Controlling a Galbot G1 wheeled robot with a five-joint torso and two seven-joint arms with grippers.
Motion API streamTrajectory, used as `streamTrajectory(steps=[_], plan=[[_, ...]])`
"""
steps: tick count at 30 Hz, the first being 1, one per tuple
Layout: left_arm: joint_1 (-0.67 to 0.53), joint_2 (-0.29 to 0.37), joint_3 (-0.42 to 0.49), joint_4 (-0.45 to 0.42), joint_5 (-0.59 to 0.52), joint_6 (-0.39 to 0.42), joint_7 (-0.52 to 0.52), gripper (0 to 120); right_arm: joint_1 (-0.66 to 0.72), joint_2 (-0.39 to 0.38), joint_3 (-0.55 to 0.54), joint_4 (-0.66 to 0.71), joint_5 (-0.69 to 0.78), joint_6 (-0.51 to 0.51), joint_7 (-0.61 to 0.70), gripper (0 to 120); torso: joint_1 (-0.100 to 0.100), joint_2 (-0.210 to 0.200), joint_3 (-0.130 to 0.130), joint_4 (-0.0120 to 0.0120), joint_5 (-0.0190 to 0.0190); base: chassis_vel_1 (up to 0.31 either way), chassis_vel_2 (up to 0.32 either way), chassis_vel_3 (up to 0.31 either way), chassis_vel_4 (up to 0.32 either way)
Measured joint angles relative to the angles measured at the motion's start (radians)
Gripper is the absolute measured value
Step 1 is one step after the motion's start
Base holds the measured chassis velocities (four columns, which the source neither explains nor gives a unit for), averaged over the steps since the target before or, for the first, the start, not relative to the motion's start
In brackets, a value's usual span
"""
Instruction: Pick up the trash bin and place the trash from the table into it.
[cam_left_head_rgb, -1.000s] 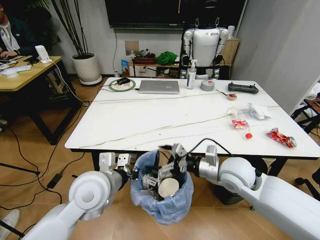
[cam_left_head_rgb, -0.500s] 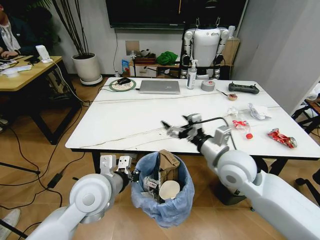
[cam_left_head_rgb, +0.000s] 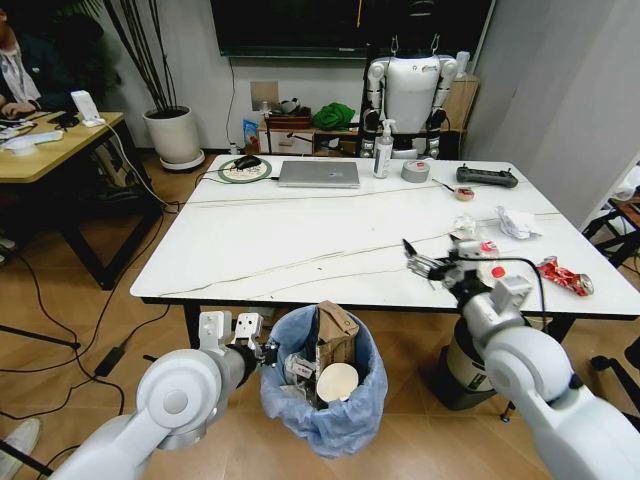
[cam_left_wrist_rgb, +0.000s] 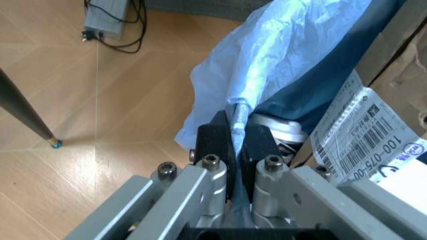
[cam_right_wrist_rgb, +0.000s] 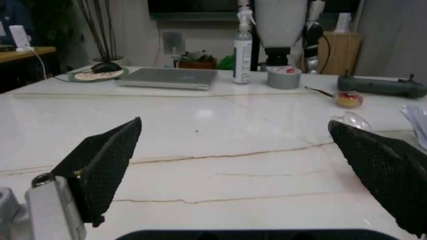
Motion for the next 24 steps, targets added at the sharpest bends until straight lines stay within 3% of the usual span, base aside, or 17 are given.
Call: streamTrajectory(steps=[4,11,24], plan=[[0.002,0.002,0.000,0.000,0.000,0.000,0.001,0,-0.065,0.045,0.040,0.015,-0.034,0.002,-0.017,100,0.000,0.000,0.000,0.0001,-0.0003,0.000,0.000,0.000,0.000],[-0.001,0.005,-0.005,-0.001,-0.004,0.000,0.001,0,-0.160,0.214,0.097,0.032,-0.110,0.032,-0.056,100,0.000,0.000,0.000,0.0001,-0.0002,0.000,0.000,0.000,0.000],[0.002,0.007,-0.005,-0.008,-0.006,0.000,0.002,0,-0.173,0.228,0.131,0.036,-0.141,0.049,-0.064,100,0.000,0.000,0.000,0.0000,-0.0002,-0.085,-0.081,0.091,0.089]])
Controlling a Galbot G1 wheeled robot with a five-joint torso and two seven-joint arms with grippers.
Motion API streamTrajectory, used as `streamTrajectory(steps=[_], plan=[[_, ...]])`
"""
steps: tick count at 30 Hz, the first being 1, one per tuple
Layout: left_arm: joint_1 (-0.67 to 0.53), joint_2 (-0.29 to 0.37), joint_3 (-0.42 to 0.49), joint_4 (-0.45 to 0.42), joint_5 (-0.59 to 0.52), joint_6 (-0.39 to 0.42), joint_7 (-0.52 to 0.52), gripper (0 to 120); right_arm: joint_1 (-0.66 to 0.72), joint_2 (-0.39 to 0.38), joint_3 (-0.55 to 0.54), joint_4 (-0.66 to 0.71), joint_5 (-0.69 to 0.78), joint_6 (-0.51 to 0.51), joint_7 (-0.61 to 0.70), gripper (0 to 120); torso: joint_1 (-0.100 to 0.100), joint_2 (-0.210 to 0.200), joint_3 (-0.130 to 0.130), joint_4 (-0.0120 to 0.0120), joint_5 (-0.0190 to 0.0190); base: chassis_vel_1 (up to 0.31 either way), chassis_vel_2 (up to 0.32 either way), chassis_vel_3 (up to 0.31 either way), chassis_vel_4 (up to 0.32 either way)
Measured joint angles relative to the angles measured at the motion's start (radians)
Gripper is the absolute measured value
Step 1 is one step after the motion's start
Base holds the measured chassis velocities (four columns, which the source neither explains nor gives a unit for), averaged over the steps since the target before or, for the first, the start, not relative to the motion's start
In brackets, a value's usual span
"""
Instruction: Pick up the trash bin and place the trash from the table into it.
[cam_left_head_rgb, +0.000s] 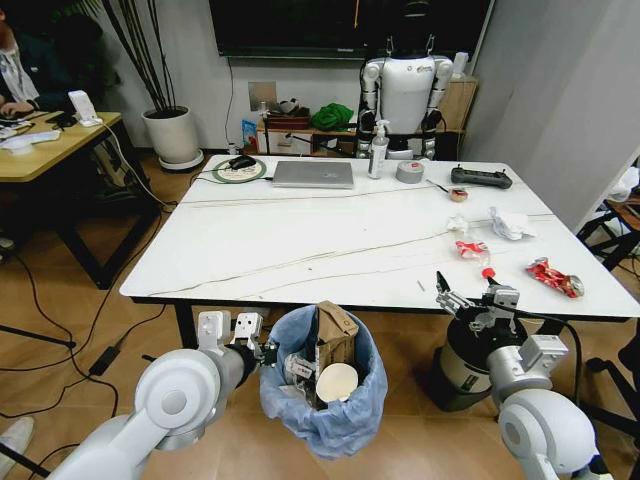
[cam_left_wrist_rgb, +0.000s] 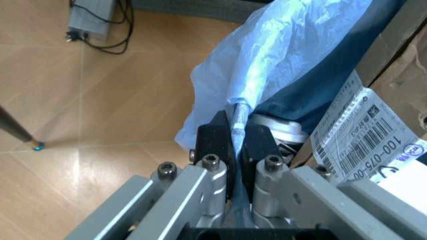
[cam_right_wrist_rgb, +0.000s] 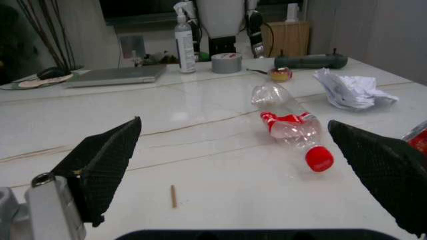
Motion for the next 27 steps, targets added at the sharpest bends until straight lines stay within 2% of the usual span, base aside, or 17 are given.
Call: streamTrajectory(steps=[27], plan=[[0.012,0.004,0.002,-0.010,0.003,0.000,0.000,0,0.012,-0.039,0.015,-0.014,0.039,0.002,0.002,100,0.000,0.000,0.000,0.0001,0.0001,-0.106,-0.111,0.108,0.108]])
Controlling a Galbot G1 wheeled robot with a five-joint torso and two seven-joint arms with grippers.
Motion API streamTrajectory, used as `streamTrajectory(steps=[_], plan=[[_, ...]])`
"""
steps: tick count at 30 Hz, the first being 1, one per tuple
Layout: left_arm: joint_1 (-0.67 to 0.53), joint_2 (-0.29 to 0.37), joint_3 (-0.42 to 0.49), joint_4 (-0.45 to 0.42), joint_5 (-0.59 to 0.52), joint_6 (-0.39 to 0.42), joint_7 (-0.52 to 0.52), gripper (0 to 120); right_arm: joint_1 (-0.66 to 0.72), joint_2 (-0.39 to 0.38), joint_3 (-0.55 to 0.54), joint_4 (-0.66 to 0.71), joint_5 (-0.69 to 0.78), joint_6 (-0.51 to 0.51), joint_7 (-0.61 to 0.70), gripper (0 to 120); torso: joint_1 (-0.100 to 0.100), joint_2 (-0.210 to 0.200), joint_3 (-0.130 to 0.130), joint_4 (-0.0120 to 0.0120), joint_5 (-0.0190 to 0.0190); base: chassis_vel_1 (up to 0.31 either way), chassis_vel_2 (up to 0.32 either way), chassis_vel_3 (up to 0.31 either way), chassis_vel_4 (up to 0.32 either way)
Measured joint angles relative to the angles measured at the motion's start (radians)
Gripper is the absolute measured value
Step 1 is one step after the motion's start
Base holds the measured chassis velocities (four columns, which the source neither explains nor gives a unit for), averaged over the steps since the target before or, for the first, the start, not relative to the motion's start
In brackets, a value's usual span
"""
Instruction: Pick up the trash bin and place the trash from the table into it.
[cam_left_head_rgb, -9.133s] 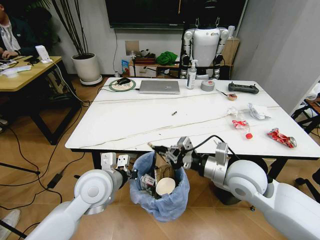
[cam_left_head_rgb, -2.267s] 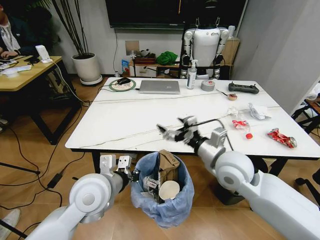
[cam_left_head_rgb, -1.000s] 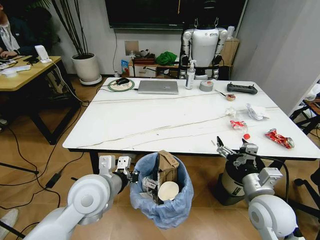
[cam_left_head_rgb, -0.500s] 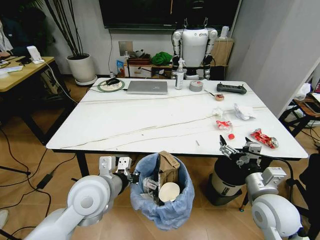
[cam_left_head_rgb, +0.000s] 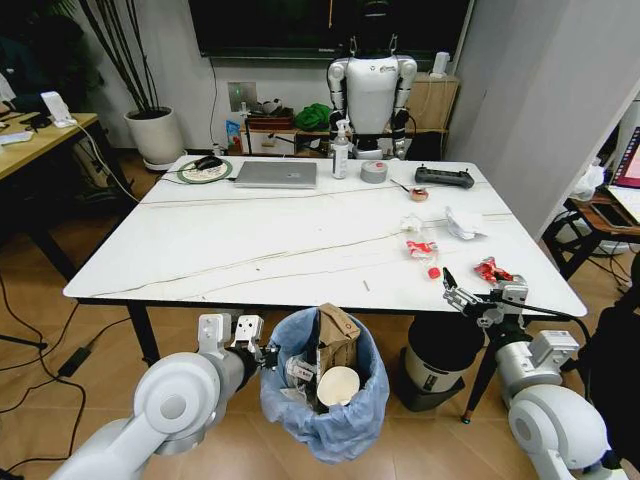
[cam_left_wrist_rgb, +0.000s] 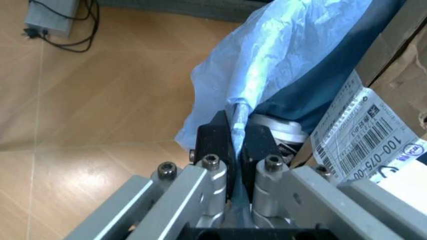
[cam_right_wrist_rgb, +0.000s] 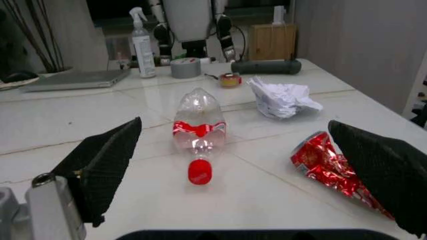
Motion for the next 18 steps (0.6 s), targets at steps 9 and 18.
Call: streamTrajectory(steps=[9,18], plan=[[0.003,0.000,0.001,-0.001,0.001,0.000,-0.001,0,0.029,-0.055,-0.001,-0.048,0.066,-0.036,0.022,100,0.000,0.000,0.000,-0.0002,0.0001,-0.102,-0.102,0.100,0.113],[0.007,0.004,0.001,-0.007,0.001,0.000,-0.001,0,0.150,-0.223,-0.030,-0.151,0.272,-0.158,0.074,100,0.000,0.000,0.000,-0.0001,0.0002,-0.036,-0.048,0.038,0.050]])
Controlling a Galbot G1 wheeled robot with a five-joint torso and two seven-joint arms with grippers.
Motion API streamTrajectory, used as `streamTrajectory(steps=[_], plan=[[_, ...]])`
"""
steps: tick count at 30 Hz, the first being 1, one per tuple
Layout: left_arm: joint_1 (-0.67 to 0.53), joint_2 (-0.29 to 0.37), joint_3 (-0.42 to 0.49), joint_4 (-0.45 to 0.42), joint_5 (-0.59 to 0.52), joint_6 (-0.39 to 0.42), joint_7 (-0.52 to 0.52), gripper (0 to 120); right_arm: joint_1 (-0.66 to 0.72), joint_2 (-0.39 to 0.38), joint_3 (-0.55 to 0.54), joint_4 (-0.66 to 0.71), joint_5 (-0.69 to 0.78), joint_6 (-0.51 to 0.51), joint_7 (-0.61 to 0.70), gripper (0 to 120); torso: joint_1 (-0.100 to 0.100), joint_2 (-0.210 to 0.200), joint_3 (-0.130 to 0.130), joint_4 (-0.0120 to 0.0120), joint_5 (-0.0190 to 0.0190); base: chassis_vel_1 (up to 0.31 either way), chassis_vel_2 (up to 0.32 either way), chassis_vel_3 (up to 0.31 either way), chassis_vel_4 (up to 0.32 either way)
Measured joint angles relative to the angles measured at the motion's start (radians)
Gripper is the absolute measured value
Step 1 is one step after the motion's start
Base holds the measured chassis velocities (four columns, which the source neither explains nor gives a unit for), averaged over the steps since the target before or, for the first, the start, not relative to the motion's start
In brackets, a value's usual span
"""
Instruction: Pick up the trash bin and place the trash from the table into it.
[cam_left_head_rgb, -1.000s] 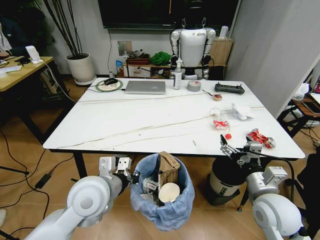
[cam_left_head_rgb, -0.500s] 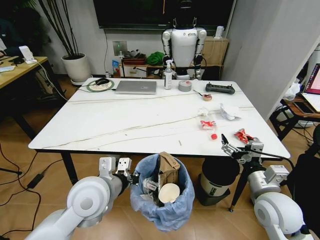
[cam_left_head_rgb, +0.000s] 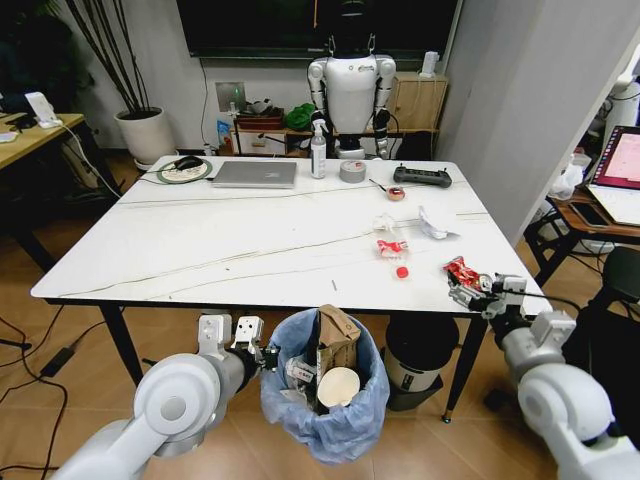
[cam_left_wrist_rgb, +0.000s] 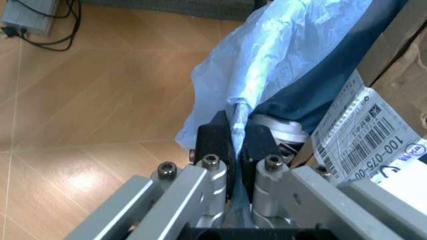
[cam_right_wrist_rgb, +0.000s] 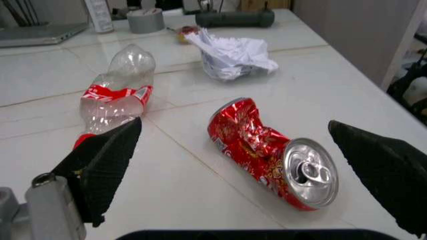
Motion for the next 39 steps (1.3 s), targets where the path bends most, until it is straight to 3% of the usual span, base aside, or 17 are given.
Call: streamTrajectory(steps=[6,15,21,25,27,39], plan=[[0.003,0.002,-0.006,-0.005,0.000,0.000,-0.001,0,0.068,-0.049,-0.043,-0.071,0.132,-0.055,0.047,100,0.000,0.000,0.000,0.0004,-0.0002,0.000,0.000,0.000,0.000],[0.004,0.002,-0.009,-0.008,0.000,0.000,-0.002,0,0.086,-0.058,-0.049,-0.109,0.145,-0.071,0.063,94,0.000,0.000,0.000,0.0000,-0.0001,0.000,0.000,0.000,0.000],[0.001,0.000,-0.006,-0.007,0.002,0.000,-0.002,0,0.086,-0.057,-0.052,-0.129,0.115,-0.060,0.064,75,0.000,0.000,0.000,0.0001,-0.0002,0.000,0.000,0.000,0.000],[0.001,0.006,-0.007,-0.011,0.002,0.000,-0.002,0,0.086,-0.056,-0.052,-0.144,0.076,-0.040,0.064,53,0.000,0.000,0.000,0.0001,-0.0001,0.000,0.000,0.000,0.000],[0.001,0.007,-0.007,-0.012,0.002,0.000,-0.002,0,0.086,-0.056,-0.053,-0.145,0.071,-0.037,0.065,52,0.000,0.000,0.000,0.0001,-0.0002,0.000,0.000,0.000,0.000],[0.000,0.008,-0.008,-0.016,0.003,0.000,-0.002,0,0.112,-0.051,-0.089,-0.157,0.025,-0.021,0.081,5,0.000,0.000,0.000,0.0002,-0.0002,0.000,0.000,0.000,0.000]])
